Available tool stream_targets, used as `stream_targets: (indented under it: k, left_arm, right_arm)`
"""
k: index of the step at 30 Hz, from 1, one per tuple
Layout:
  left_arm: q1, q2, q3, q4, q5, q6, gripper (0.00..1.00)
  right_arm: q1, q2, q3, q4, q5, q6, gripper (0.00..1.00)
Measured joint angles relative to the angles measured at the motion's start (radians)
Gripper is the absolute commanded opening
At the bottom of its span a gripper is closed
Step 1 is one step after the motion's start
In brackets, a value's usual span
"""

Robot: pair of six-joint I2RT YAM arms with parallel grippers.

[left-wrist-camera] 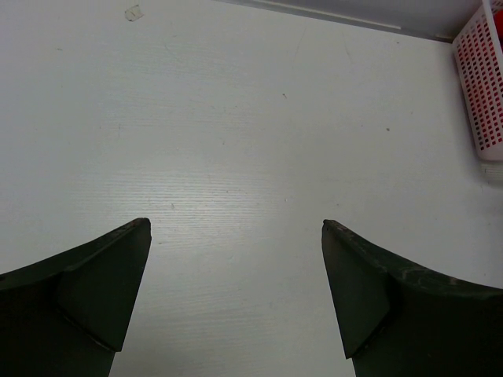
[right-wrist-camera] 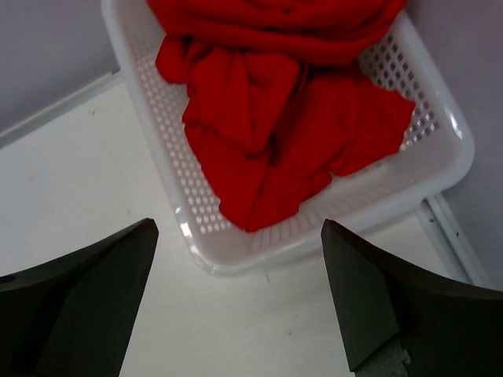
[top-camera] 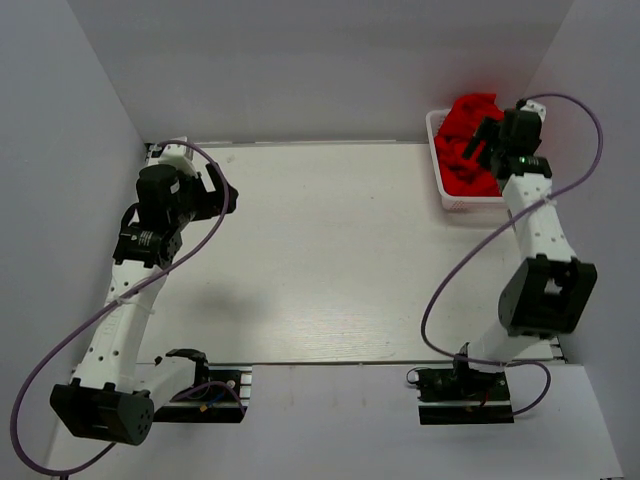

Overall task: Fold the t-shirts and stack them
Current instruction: Grab crumpled tshirt from bin with the right arm

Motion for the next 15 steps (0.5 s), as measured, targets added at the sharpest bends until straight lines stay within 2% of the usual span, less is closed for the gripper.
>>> stream_targets:
  k: [1, 9, 12, 15]
  left_arm:
    - [0.0, 0.003, -0.001, 0.009, -0.002, -0.001, 1.0]
    - [0.0, 0.049, -0.032, 0.06, 0.0, 0.005, 1.0]
    - [0.0, 0.072, -0.042, 0.068, 0.005, 0.016, 1.0]
    - [-0.001, 0.085, -0.055, 0.075, 0.01, 0.026, 1.0]
  right_arm:
    - [-0.005, 0.073, 0.098, -0.037, 0.024, 0.003, 0.9]
    - [-0.047, 0.435, 0.544, -0.146, 0.071, -0.051, 0.9]
    - [-0.056, 0.542, 0.661, -0.134, 0.064, -0.121, 0.9]
    - [-0.061, 0.612, 0.702, -0.071, 0.06, -0.203, 0.9]
